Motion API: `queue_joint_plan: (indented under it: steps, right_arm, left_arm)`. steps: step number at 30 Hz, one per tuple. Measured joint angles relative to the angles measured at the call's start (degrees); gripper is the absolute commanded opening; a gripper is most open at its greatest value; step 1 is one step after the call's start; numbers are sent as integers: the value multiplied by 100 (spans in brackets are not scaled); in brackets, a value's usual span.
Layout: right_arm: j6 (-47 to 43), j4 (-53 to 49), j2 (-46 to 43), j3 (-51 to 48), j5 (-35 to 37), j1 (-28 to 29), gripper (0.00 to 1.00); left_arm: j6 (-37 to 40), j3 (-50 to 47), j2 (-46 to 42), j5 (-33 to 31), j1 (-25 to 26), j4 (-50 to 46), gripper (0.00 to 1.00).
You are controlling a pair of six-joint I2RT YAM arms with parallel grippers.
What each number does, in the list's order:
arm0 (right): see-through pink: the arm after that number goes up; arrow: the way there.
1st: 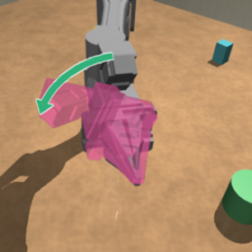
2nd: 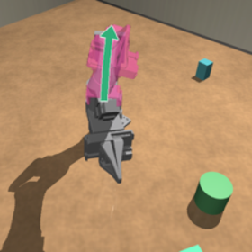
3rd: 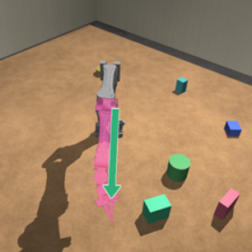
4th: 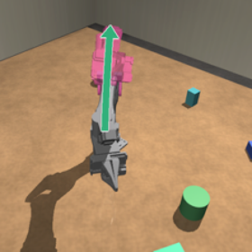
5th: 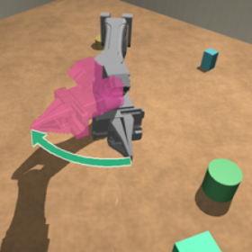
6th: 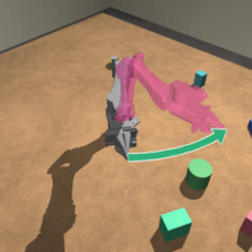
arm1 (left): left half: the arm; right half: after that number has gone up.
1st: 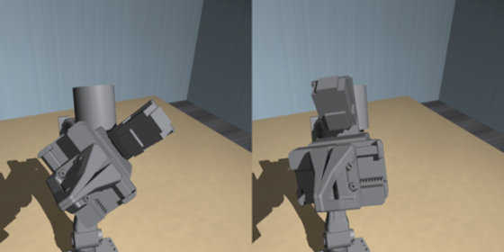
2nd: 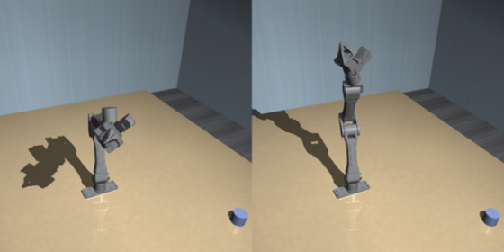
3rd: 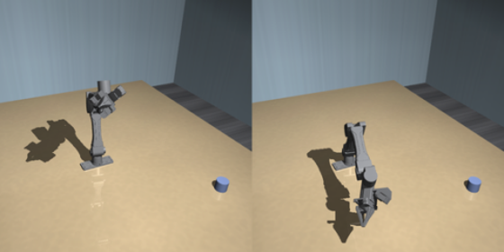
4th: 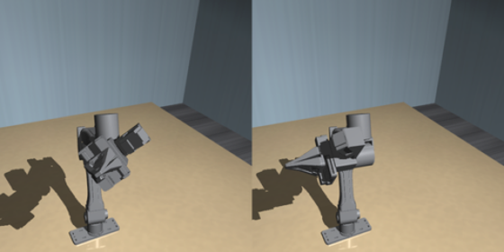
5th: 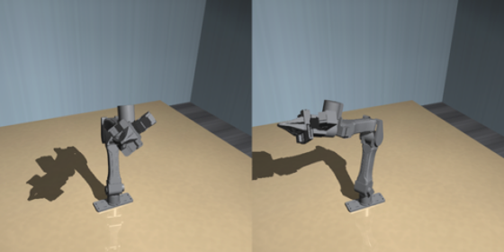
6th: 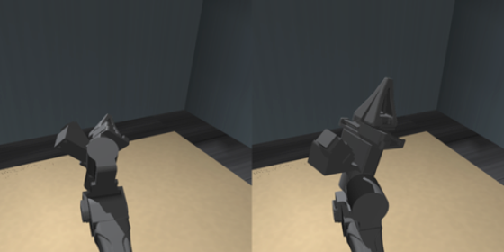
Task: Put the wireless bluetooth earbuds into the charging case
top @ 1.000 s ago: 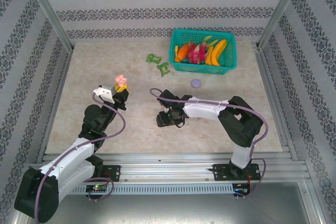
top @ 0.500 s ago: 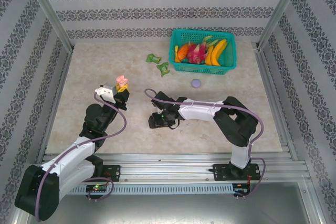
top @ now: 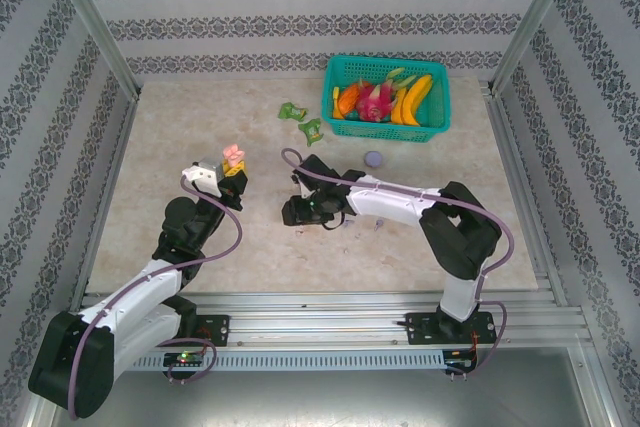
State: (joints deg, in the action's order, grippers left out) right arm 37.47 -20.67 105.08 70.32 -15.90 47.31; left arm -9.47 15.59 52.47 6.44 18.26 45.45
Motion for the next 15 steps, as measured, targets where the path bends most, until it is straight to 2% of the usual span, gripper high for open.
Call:
queue_joint_plan:
  steps: [9, 15]
  right_arm:
    - [-282, -166, 566, 236, 44, -68, 47]
    - [-297, -164, 610, 162, 42, -66, 46]
  left_arm:
    - [0, 0, 0, 2, -2, 0, 0]
    - [0, 0, 0, 9, 0, 0, 0]
